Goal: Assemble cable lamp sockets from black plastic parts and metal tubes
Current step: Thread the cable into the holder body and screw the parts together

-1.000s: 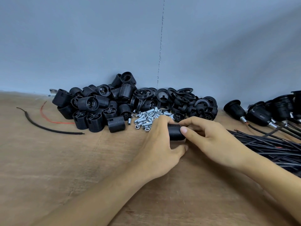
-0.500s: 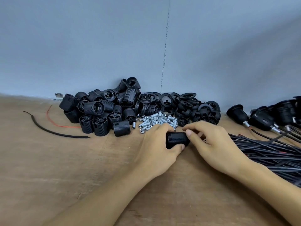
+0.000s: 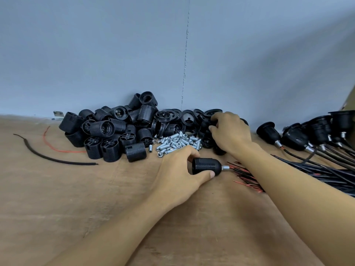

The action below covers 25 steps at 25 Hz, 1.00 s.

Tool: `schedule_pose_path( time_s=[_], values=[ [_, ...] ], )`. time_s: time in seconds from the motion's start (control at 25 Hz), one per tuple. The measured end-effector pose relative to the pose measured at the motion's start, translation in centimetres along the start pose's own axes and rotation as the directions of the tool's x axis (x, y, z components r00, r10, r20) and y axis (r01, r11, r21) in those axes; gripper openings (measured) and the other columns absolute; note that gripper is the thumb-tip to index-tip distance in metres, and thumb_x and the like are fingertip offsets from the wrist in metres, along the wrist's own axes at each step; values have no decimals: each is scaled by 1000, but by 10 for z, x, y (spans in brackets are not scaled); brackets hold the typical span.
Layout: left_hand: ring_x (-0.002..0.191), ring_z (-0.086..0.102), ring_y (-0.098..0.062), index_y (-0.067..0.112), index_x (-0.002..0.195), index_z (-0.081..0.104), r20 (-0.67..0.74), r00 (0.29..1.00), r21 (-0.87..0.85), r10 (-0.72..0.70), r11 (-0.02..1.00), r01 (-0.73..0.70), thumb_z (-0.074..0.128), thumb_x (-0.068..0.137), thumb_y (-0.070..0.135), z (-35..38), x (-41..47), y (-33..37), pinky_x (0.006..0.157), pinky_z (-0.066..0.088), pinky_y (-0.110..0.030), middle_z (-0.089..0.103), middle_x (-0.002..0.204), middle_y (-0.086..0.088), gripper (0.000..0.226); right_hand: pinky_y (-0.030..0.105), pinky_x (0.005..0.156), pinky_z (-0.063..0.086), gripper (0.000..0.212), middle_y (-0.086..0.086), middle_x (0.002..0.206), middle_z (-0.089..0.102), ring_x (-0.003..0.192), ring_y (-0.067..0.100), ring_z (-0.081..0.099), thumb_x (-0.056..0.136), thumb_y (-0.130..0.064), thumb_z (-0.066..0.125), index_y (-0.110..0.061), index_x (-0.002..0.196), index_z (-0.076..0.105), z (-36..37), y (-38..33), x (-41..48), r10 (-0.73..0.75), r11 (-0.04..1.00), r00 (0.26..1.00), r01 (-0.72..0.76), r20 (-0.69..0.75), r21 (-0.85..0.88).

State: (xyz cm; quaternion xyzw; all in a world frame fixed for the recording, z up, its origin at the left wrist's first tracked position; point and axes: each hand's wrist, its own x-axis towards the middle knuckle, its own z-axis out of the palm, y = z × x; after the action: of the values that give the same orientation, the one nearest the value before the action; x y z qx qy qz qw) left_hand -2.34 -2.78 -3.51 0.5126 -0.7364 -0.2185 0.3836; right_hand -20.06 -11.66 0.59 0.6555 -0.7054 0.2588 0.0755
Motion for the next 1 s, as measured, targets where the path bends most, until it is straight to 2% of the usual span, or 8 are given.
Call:
schedule_pose_path(
  time_s=[0.12, 0.24, 0.44, 0.6, 0.68, 0.8, 0.92, 1.0],
  values=[
    [68, 49, 4, 35, 93, 63, -8, 1000, 2, -3, 1000, 3, 84, 72, 53, 1, 2, 0, 56, 33, -11, 55, 74, 17, 34, 33, 69, 38, 18, 7, 106, 68, 96, 33, 61, 97, -30, 59, -19, 108, 68, 0, -1, 8, 3, 1000, 998, -4, -58, -31],
    [68, 49, 3, 35, 93, 64, -2, 1000, -5, -10, 1000, 10, 84, 72, 53, 0, 3, 0, 55, 31, -13, 56, 74, 17, 34, 32, 71, 41, 14, 2, 96, 71, 90, 29, 64, 94, -35, 63, -25, 101, 71, -8, 0, 12, 98, 970, 990, -72, -101, 232],
    [68, 51, 6, 37, 96, 63, 0, 999, -4, -35, 999, 35, 86, 68, 54, -2, 2, -1, 58, 35, -9, 57, 75, 19, 40, 16, 55, 47, 11, -6, 72, 70, 55, 2, 60, 95, -28, 67, -18, 93, 72, -31, -11, 3, 235, 643, 972, -145, -13, 752],
    [86, 58, -3, 40, 116, 55, -36, 994, -54, -99, 994, 97, 80, 59, 66, -2, 1, 4, 72, 41, -21, 61, 99, 19, 67, 25, 57, 47, 13, 2, 70, 69, 55, 12, 57, 98, -15, 62, -10, 89, 69, -52, -18, -27, 0, 363, 947, -299, 321, 882],
    [84, 61, -4, 40, 112, 59, -115, 988, -183, -100, 980, 78, 66, 67, 67, -3, 0, 5, 72, 42, -20, 66, 97, 19, 52, 19, 56, 41, 16, -2, 71, 67, 57, 10, 53, 98, -19, 60, -13, 87, 70, -61, -11, -45, -141, 492, 897, -304, 420, 815],
    [88, 68, 1, 32, 101, 72, -222, 971, -435, -93, 900, -14, 60, 91, 40, -8, 0, 7, 76, 47, -14, 75, 92, 18, 17, 18, 63, 39, 24, -5, 70, 61, 64, 9, 47, 99, -26, 60, -19, 77, 69, -64, -4, -65, -197, 652, 865, -235, 461, 721],
    [89, 71, 4, 28, 94, 75, -284, 958, -428, -44, 900, -85, 56, 103, 18, -8, 0, 8, 79, 50, -12, 78, 88, 17, 23, 29, 80, 46, 17, 1, 82, 67, 76, 8, 56, 96, -36, 62, -24, 91, 72, -58, 7, -75, -218, 776, 897, -79, 383, 626],
    [84, 71, 4, 28, 90, 74, -339, 938, -434, -68, 896, -91, 56, 103, 16, -7, 1, 8, 75, 51, -11, 77, 85, 18, 25, 23, 89, 46, 17, -11, 100, 67, 92, -1, 59, 87, -45, 69, -39, 103, 68, -58, 15, -79, -287, 867, 878, 68, 382, 493]
  ],
)
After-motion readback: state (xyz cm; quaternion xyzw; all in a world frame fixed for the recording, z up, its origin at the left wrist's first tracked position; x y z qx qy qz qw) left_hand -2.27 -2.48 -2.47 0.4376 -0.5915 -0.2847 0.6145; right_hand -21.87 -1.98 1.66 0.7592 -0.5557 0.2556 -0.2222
